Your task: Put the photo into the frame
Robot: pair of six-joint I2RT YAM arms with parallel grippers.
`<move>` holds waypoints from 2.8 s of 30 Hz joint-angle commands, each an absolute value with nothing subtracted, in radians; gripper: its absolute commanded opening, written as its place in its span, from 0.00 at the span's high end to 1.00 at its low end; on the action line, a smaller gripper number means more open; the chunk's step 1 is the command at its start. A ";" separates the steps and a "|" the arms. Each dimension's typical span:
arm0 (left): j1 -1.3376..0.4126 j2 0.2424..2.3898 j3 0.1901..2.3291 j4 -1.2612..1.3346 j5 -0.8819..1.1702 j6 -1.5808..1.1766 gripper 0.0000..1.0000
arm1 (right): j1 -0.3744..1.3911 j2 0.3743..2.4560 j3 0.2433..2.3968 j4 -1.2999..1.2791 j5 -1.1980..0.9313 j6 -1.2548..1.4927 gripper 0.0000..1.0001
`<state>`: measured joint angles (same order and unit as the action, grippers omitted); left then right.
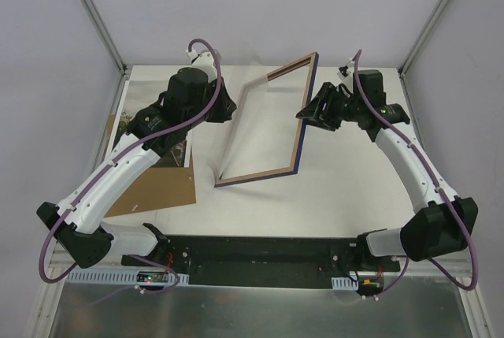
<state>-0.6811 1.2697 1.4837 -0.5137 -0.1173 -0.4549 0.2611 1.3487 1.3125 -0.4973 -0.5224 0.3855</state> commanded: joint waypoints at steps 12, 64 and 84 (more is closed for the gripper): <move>-0.689 1.273 1.465 -0.459 -0.120 -0.442 1.00 | 0.258 1.494 1.155 -0.253 -0.500 0.454 0.78; -0.666 1.241 1.548 -0.532 -0.256 -0.353 1.00 | 0.459 1.871 1.249 -0.482 0.253 0.069 0.87; -0.536 1.220 1.585 -0.540 -0.148 -0.543 1.00 | 0.475 1.711 1.009 -0.451 0.207 0.063 0.94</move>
<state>-0.5861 1.2644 1.5684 -0.5674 -0.2295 -0.4610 0.4648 1.7519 1.0912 -0.3260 0.2062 0.0669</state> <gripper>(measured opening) 0.002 0.168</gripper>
